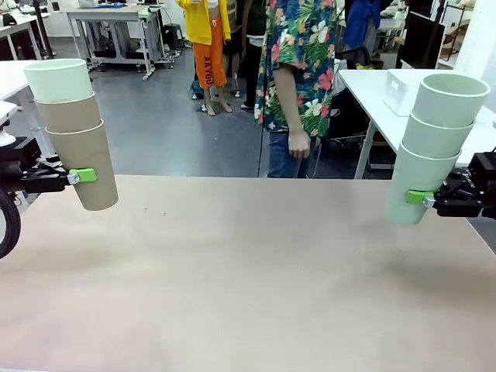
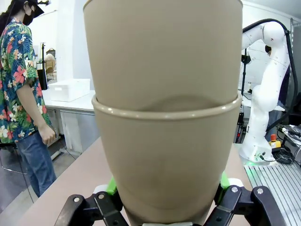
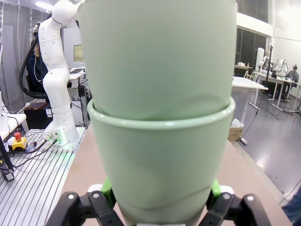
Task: Stack the cups and store them in the basket.
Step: Place the stack of Reusable plastic cups into the Pantry Basket.
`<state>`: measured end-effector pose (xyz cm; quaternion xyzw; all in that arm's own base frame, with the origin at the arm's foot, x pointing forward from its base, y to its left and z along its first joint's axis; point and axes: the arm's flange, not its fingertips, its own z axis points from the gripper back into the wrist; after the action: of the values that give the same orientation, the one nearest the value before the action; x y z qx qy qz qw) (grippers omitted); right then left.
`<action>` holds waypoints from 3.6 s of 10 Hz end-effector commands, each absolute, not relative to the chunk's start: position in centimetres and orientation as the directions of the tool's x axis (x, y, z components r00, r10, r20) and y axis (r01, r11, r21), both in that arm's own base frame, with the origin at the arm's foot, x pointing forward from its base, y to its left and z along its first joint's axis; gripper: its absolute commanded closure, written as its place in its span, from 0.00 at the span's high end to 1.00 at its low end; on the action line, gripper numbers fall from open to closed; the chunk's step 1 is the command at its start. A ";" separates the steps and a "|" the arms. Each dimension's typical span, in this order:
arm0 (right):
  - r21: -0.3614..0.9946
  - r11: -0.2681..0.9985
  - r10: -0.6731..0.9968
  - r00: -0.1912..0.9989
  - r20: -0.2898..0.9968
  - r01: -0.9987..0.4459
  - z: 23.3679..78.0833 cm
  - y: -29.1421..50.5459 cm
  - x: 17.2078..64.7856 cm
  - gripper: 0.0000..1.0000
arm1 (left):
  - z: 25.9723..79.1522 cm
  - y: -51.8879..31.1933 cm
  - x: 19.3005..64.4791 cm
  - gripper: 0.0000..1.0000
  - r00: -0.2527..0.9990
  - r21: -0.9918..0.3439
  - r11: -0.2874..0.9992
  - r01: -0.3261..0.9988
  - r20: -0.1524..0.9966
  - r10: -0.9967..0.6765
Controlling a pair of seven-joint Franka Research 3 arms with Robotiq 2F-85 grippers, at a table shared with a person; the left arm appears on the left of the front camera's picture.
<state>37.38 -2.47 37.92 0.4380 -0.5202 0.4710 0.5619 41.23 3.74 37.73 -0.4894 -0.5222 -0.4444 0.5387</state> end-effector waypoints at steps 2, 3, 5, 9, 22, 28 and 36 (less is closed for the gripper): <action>-0.010 0.173 0.076 0.003 0.997 -0.985 38.2 -2.5 37.4 0.85 | 38.2 3.7 41.2 0.85 0.048 -0.052 0.122 0.991 0.998 0.034; -0.010 0.173 0.076 0.003 0.997 -0.985 38.2 -2.5 37.4 0.85 | 38.2 3.7 41.2 0.85 0.048 -0.052 0.122 0.991 0.998 0.034; -0.010 0.173 0.076 0.003 0.997 -0.985 38.2 -2.5 37.4 0.85 | 38.2 3.7 41.2 0.85 0.048 -0.052 0.122 0.991 0.998 0.034; -0.010 0.173 0.076 0.003 0.997 -0.985 38.2 -2.5 37.4 0.85 | 38.2 3.7 41.2 0.85 0.048 -0.052 0.122 0.991 0.998 0.034; -0.010 0.173 0.076 0.003 0.997 -0.985 38.2 -2.5 37.4 0.85 | 38.2 3.7 41.2 0.85 0.048 -0.052 0.122 0.991 0.998 0.034; -0.010 0.173 0.076 0.003 0.997 -0.985 38.2 -2.5 37.4 0.85 | 38.2 3.7 41.2 0.85 0.048 -0.052 0.122 0.991 0.998 0.034; -0.010 0.173 0.076 0.003 0.997 -0.985 38.2 -2.5 37.4 0.85 | 38.2 3.7 41.2 0.85 0.048 -0.052 0.122 0.991 0.998 0.034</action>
<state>37.38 -2.47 37.92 0.4380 -0.5202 0.4710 0.5619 41.23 3.74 37.73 -0.4894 -0.5222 -0.4444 0.5387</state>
